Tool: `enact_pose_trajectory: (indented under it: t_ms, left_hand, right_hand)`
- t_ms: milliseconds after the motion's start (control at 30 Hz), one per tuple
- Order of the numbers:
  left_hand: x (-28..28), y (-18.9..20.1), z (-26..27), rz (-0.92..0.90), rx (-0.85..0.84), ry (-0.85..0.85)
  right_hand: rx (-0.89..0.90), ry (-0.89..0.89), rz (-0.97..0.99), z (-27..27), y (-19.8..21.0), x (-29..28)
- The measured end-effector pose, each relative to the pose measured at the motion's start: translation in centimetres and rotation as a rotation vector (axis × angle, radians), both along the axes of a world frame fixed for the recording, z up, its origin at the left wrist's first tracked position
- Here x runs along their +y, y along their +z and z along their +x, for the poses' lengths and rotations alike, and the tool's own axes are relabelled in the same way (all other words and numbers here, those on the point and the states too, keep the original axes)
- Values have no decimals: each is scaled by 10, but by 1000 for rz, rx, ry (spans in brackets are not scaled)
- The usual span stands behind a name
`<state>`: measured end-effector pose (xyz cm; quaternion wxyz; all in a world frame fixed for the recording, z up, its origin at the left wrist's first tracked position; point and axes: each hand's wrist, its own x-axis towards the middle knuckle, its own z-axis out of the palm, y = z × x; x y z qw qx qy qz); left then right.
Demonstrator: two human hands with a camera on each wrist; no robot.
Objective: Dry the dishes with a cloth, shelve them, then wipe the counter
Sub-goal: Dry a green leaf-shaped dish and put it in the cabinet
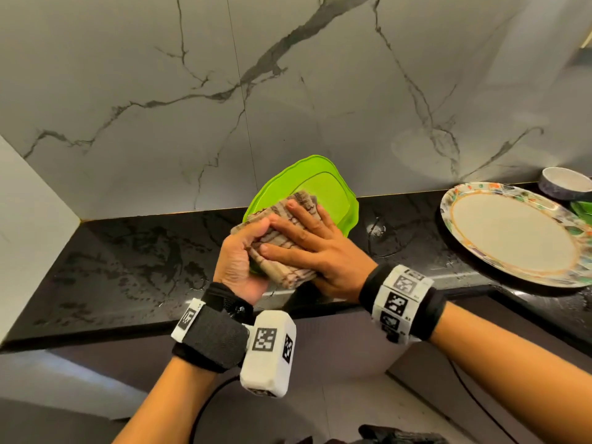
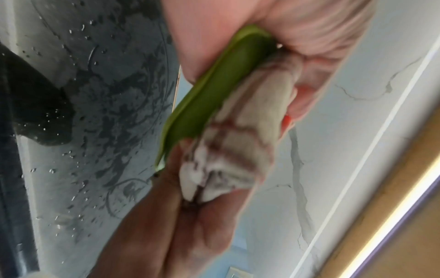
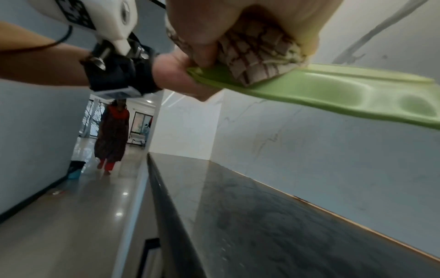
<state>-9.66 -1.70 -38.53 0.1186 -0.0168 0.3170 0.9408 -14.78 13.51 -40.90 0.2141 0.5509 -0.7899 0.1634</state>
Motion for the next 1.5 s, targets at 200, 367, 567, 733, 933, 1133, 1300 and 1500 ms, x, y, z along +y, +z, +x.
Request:
enact_pose_trajectory:
  t_ms: [200, 367, 567, 733, 933, 1133, 1300, 1500]
  left_hand:
    - [7, 8, -1, -168, 78, 182]
    - [-5, -3, 3, -187, 39, 160]
    - [-4, 7, -3, -270, 102, 216]
    - [-17, 19, -5, -423, 92, 234]
    - [-39, 50, -2, -496, 114, 444]
    - [-50, 97, 5, -525, 207, 599]
    - [-47, 156, 24, -608, 244, 614]
    - [-48, 248, 70, -721, 467, 748]
  right_hand:
    - [-36, -103, -143, -22, -11, 23]
    - [-581, -292, -502, -39, -19, 34]
    - [-859, -416, -723, -41, 26, 0]
    - [-655, -222, -421, -40, 44, 8]
    - [-861, -119, -1262, -49, 90, 48]
    - [-644, 87, -987, -34, 108, 67]
    - [14, 28, -645, -33, 163, 75]
    - [466, -163, -697, -7, 254, 60]
